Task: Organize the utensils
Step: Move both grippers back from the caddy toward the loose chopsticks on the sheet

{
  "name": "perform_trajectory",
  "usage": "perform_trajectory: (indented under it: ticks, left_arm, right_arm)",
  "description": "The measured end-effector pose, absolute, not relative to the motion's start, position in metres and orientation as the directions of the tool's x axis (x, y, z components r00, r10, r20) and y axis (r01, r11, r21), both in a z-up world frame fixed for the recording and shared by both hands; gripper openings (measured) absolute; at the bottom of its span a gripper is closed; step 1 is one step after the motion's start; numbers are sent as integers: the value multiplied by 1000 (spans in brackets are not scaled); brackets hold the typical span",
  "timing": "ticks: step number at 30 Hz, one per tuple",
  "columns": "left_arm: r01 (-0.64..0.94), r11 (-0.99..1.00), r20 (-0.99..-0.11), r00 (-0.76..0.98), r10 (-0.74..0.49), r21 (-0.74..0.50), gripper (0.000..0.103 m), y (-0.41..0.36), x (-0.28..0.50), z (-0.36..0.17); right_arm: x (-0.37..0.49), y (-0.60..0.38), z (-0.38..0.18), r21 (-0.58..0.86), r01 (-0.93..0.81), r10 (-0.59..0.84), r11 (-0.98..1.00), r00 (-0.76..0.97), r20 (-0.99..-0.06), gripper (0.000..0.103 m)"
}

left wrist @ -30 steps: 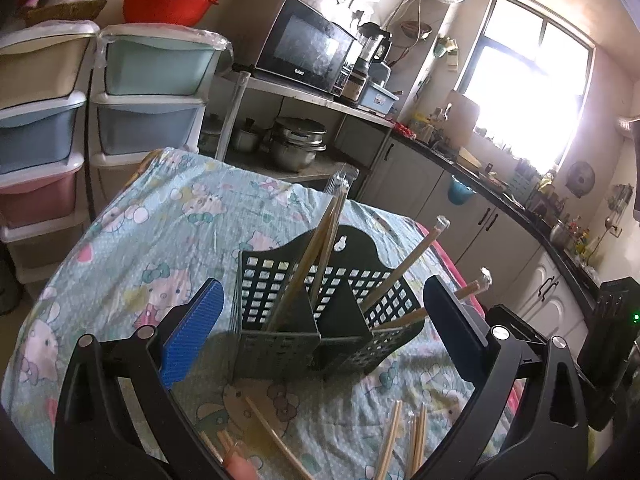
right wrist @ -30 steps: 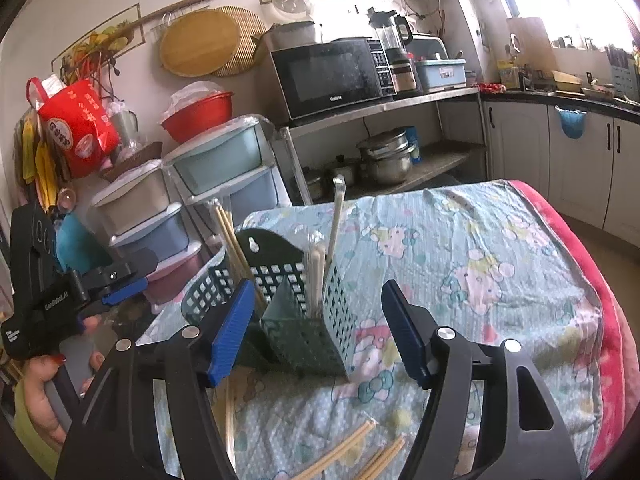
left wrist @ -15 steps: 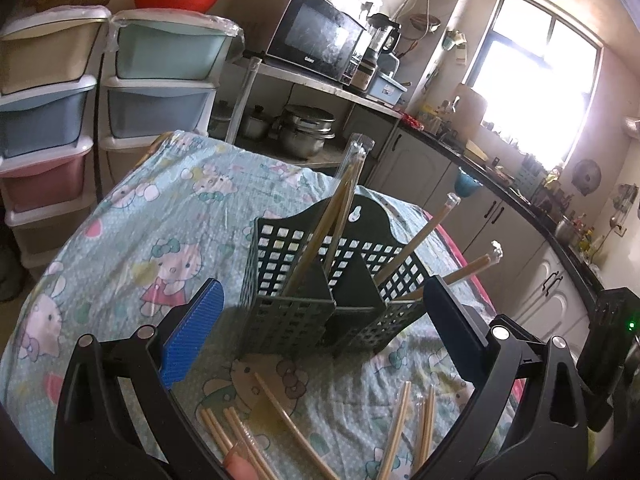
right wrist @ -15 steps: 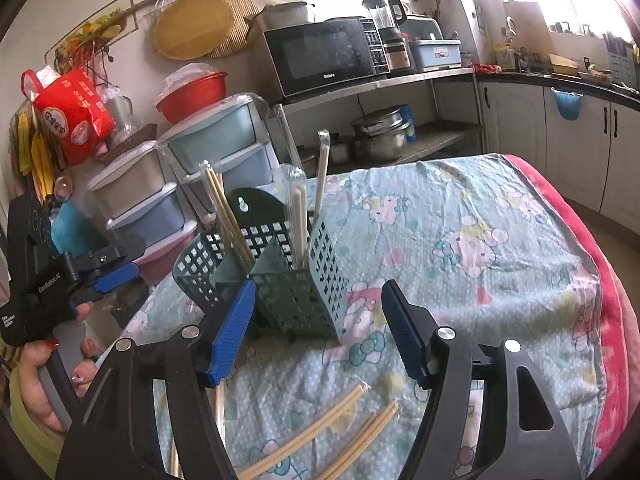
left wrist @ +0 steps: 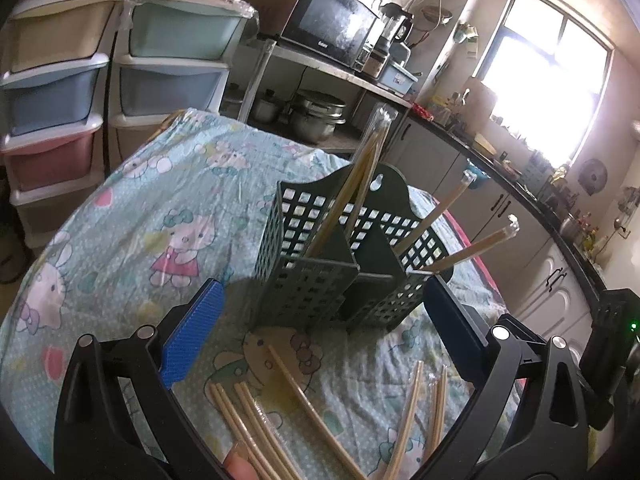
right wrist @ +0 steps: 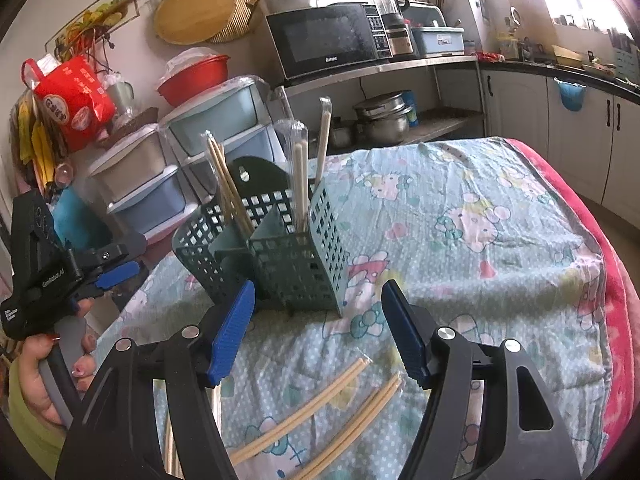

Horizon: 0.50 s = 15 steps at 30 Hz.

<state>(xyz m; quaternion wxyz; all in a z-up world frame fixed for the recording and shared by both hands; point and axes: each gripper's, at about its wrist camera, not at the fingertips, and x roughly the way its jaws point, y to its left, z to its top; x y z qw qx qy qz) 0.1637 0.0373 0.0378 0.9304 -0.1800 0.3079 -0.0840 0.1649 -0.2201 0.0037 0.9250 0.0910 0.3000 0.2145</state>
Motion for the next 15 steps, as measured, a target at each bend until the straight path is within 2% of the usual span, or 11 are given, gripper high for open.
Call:
perform_trajectory:
  ticks: [15]
  left_arm:
    - [-22, 925, -628, 740, -241, -380, 92, 50, 157, -3]
  right_arm:
    - [160, -221, -18, 290, -339, 446, 895, 692, -568, 63]
